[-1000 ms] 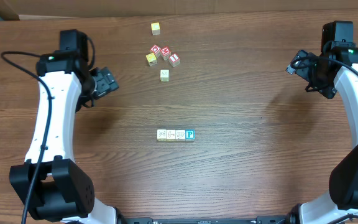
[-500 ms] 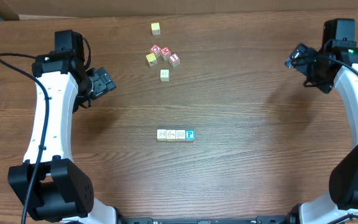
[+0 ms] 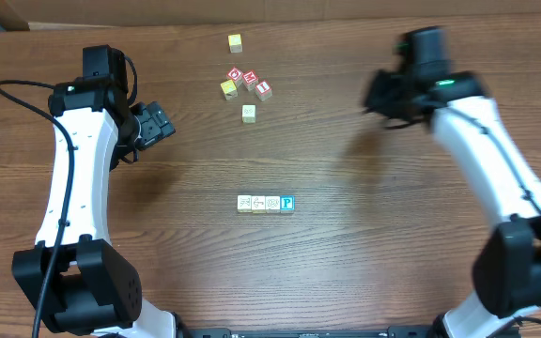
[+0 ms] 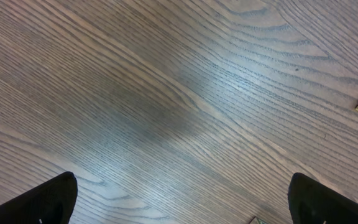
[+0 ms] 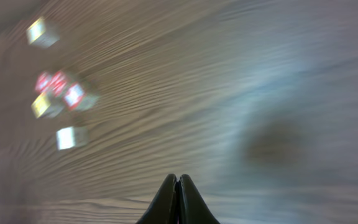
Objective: Flip 5 blocks
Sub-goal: 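Reach the right gripper to the far cluster and grasp the 6 block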
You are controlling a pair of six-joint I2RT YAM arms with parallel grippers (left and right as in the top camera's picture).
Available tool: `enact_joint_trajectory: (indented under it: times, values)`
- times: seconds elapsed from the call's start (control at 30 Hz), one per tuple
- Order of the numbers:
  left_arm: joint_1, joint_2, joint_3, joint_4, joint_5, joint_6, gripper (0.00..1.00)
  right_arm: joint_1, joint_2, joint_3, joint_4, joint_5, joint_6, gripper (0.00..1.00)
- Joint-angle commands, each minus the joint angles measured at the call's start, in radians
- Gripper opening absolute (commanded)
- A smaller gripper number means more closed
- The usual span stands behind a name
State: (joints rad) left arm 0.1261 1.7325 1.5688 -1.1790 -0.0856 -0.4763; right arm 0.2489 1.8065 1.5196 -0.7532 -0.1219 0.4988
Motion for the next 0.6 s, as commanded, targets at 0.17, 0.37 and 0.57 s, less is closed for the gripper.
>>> enact_joint_trajectory:
  times: [0.17,0.37,0.57]
  values:
    - [-0.002,-0.016,0.016,0.002,0.008,-0.010,1.00,0.329,0.127,0.013,0.245,0.198,0.051,0.25]
    - [-0.002,-0.016,0.016,0.002,0.008,-0.010,1.00,0.449,0.243,0.013,0.415,0.423,0.048,0.53]
    - [-0.002,-0.016,0.016,0.002,0.008,-0.010,1.00,0.459,0.339,0.013,0.569,0.431,0.043,0.59]
